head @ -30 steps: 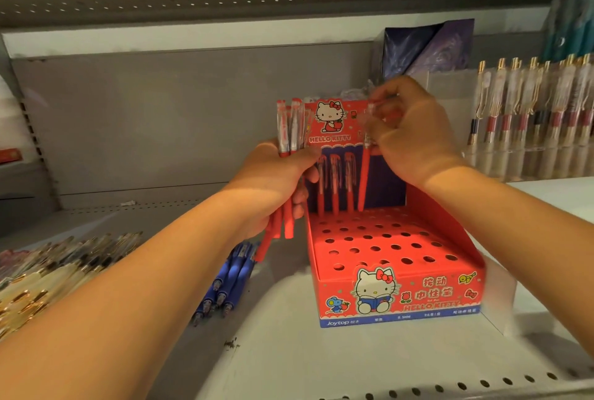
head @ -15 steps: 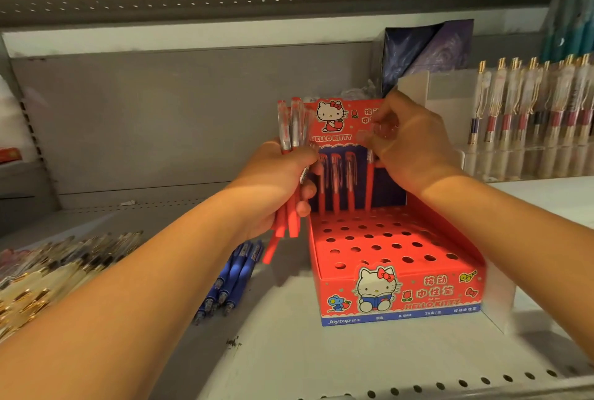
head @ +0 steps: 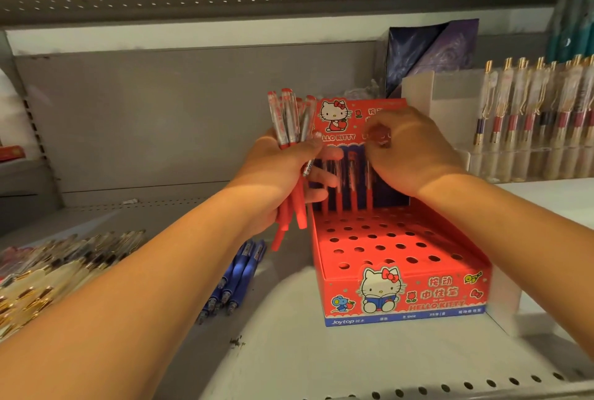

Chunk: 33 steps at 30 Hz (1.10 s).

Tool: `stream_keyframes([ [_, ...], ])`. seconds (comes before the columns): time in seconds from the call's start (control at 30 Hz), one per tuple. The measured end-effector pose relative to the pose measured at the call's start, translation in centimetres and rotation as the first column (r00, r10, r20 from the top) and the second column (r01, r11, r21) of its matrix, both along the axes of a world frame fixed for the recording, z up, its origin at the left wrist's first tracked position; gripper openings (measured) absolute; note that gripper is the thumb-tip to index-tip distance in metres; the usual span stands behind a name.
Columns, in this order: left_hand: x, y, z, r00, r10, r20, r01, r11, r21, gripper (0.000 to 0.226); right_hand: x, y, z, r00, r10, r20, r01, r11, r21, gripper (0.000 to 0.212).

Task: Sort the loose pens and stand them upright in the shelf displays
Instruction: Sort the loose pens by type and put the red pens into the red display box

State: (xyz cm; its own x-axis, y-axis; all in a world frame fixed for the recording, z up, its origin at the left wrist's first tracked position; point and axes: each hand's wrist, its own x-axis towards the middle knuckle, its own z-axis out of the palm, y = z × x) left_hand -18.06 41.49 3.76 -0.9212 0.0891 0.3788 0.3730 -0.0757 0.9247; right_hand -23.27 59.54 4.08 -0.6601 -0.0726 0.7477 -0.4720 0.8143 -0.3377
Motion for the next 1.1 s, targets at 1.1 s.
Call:
stream_keyframes([
  [1.1,0.0,-0.2,0.2,0.994,0.101,0.048,-0.103,0.994,0.031,0.01,1.6,-0.3,2.0,0.927,0.36,-0.106,-0.359,0.765,-0.535,0.014],
])
